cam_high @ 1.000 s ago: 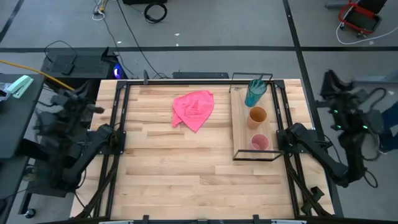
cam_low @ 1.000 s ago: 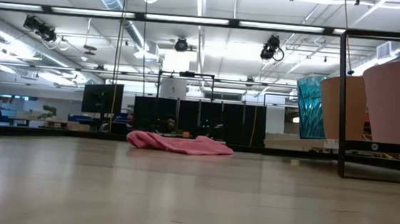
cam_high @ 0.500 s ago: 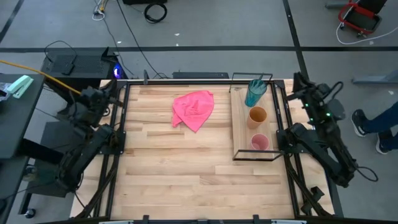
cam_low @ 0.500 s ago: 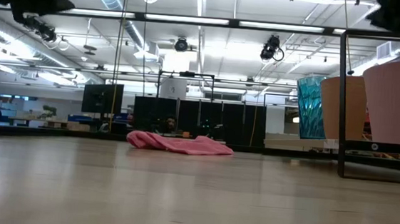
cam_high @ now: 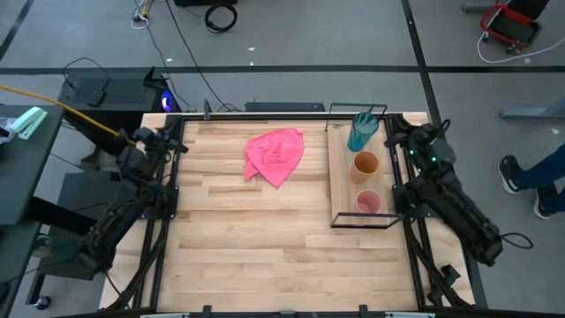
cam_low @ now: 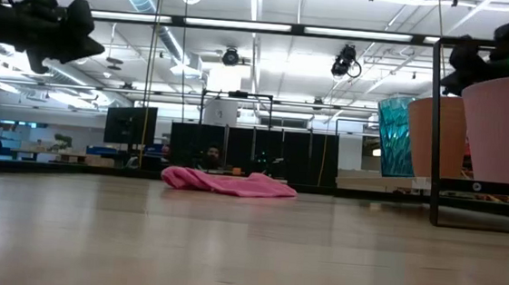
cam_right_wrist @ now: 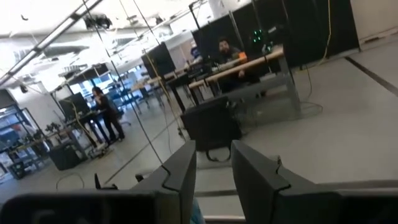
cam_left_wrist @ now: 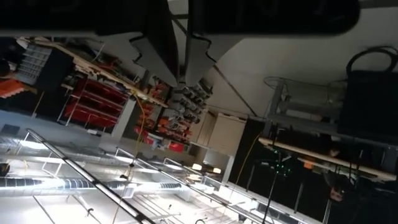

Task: Stack small to large cups/mugs on shelf
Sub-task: Return to Home Position

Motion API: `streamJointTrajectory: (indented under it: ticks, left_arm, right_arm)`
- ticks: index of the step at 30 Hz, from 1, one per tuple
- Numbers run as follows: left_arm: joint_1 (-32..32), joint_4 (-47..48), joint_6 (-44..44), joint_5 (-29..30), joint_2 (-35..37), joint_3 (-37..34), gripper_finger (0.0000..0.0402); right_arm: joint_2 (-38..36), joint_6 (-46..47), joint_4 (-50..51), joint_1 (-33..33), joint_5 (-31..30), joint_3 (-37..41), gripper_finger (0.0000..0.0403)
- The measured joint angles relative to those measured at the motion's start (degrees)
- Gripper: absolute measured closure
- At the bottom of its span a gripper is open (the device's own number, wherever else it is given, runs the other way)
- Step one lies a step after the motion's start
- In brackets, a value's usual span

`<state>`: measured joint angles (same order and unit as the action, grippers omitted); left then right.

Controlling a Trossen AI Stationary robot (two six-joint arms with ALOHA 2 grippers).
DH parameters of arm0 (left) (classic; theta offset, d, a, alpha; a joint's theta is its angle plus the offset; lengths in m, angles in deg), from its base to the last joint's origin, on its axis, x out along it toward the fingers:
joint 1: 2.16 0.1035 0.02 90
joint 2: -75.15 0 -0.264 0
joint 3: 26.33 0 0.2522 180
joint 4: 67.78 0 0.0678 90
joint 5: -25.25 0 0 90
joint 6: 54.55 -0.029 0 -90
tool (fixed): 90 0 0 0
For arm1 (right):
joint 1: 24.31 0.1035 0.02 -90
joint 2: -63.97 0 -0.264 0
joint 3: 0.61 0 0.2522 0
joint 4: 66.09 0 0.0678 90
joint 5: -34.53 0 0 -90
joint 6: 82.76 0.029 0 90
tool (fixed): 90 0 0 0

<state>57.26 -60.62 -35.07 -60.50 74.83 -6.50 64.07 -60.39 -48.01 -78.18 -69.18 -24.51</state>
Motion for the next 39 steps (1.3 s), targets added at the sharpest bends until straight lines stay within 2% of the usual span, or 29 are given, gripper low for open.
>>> streamJointTrajectory:
  ticks: [14, 21, 28, 36, 39]
  left_arm:
    - [0.0, -0.2, 3.6, 0.0, 0.0, -5.4, 0.0378]
    - [0.0, 1.9, 3.9, 0.0, 0.0, -5.6, 0.0368]
    - [0.0, 3.6, 3.3, 0.0, 0.0, -5.6, 0.0368]
    - [0.0, 4.4, 3.3, 0.0, 0.0, -5.6, 0.0371]
    - [0.0, 4.4, 3.4, 0.0, 0.0, -5.6, 0.0366]
  right_arm:
    - [0.0, 0.0, 0.4, 0.0, 0.0, 3.5, 0.0294]
    - [0.0, -1.1, 4.9, 0.0, -0.5, 3.5, 0.0294]
    - [0.0, -1.6, 8.2, 0.0, -4.6, 3.5, 0.0294]
    - [0.0, -2.9, 6.7, 0.0, -4.9, 3.5, 0.0294]
    - [0.0, 1.6, 5.5, 0.0, -4.5, 3.5, 0.0294]
